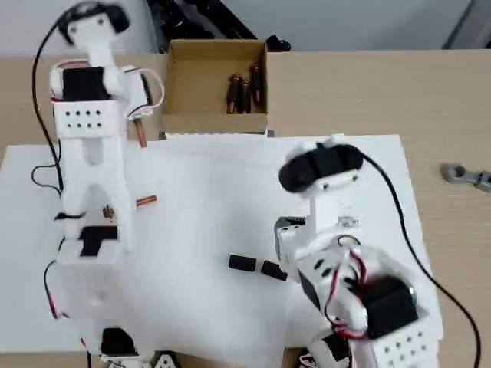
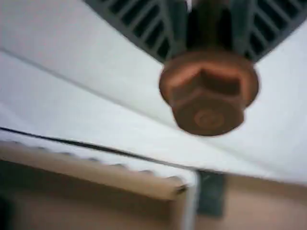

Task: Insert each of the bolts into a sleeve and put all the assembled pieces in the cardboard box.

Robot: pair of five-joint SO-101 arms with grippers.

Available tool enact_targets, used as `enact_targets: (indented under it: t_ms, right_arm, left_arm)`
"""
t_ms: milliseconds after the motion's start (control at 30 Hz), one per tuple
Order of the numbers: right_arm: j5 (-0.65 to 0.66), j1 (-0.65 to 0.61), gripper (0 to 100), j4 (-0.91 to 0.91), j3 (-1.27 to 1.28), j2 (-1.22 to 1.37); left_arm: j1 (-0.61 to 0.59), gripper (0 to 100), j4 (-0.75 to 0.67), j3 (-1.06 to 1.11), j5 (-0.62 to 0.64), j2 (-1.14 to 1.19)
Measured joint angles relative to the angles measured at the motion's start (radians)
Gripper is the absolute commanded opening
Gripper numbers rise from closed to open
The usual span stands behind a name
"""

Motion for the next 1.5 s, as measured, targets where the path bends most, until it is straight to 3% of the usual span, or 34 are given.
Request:
enact_targets:
  t_ms: [200, 533, 733, 833, 1100, 1367, 1500]
  right_arm:
    - [0.081, -0.038, 0.2, 0.167, -0.198, 0.216]
    - [0.189, -0.316, 0.3, 0.18, -0.057, 0.258]
    - [0.4, -0.371, 0.3, 0.18, -0.048, 0.258]
    - [0.543, -0.358, 0.5, 0.18, -0.028, 0.258]
    - [0.727, -0.209, 0.4, 0.178, 0.087, 0.258]
    - [0.744, -0.186, 0.6, 0.117, 0.178, 0.258]
    - [0.744, -0.187, 11.7, 0.069, 0.215, 0.258]
  left_arm:
    - [0.014, 0, 0.003, 0.147, -0.077, -0.308]
    - [0.014, 0, 0.005, 0.474, -0.206, -0.875]
    - [0.014, 0, 0.005, 0.655, -0.224, -1.12]
    - [0.014, 0, 0.005, 0.698, -0.224, -1.169]
    - [0.014, 0, 0.006, 0.704, -0.224, -1.189]
    - [0.014, 0, 0.006, 0.704, -0.224, -1.189]
    - [0.014, 0, 0.006, 0.704, -0.224, -1.189]
